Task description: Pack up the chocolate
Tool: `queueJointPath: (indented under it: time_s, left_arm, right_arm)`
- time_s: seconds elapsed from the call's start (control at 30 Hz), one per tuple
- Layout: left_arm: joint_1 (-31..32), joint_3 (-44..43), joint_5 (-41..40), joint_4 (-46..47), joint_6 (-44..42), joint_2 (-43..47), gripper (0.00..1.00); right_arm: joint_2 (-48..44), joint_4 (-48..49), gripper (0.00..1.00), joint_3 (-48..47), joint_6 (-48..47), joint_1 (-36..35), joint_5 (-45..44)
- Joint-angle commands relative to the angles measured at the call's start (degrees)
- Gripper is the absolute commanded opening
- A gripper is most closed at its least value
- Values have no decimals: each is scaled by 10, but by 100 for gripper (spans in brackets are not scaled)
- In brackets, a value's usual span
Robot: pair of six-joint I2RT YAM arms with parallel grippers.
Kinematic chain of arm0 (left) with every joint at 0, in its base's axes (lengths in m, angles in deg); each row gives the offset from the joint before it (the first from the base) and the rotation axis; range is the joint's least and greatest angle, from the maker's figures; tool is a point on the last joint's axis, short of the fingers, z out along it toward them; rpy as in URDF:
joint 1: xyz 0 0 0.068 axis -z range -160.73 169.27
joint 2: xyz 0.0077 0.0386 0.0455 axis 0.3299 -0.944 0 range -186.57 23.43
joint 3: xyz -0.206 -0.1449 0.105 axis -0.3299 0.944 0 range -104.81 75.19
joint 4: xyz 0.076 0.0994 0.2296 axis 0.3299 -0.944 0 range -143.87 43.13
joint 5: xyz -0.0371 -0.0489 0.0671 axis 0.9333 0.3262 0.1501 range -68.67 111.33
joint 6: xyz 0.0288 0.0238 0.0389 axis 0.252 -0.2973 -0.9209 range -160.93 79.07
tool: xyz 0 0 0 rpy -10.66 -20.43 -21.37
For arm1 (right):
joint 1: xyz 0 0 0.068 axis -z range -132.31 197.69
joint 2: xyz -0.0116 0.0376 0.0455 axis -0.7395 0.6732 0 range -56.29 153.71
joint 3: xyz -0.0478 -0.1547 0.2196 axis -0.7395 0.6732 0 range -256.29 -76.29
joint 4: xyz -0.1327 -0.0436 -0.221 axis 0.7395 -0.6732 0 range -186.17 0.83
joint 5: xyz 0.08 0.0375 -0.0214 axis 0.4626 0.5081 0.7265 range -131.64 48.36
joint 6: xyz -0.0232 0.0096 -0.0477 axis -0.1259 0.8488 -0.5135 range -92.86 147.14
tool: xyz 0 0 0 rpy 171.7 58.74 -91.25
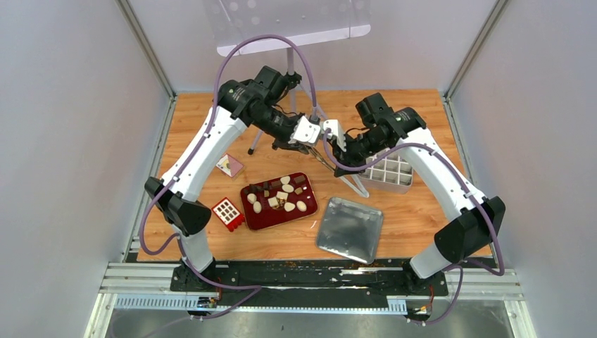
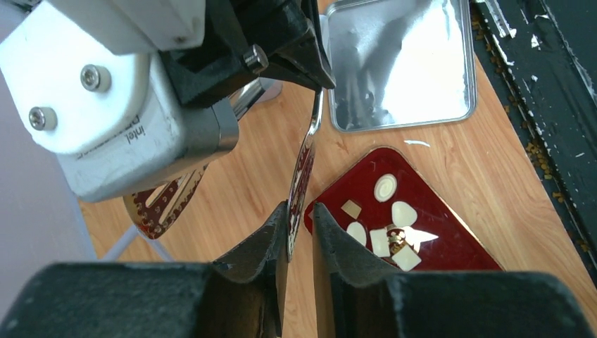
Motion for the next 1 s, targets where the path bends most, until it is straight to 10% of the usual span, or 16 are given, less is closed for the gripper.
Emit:
queueJointPath:
  time_s: [0.0,0.07,0.13,0.23,0.47,0.73,0.97]
  left_arm:
    - [9,-1,16,13,22,28,24]
    - [9,0,18,9,22,28,1]
    - [7,2,19,10,28,29,0]
    - [-15,22,50,36,64,40,0]
    - [-67,148,184,314,377,124,0]
    - [-86,335,224,640,595,201,0]
    - [-89,339,229,643,589,203,0]
  right_arm:
    - [-7,36,0,-25,12,-3,13]
    - [-11,42,0,-18,16,-3,15]
    - [-21,46,1,-15,25,-3,13]
    - [-55,32,46,-15,23,7,25]
    - [-186,147,98,43,141,116,117]
    - [-168,152,99,45,83,151,170]
    - [-120,127,98,12,15,151,154]
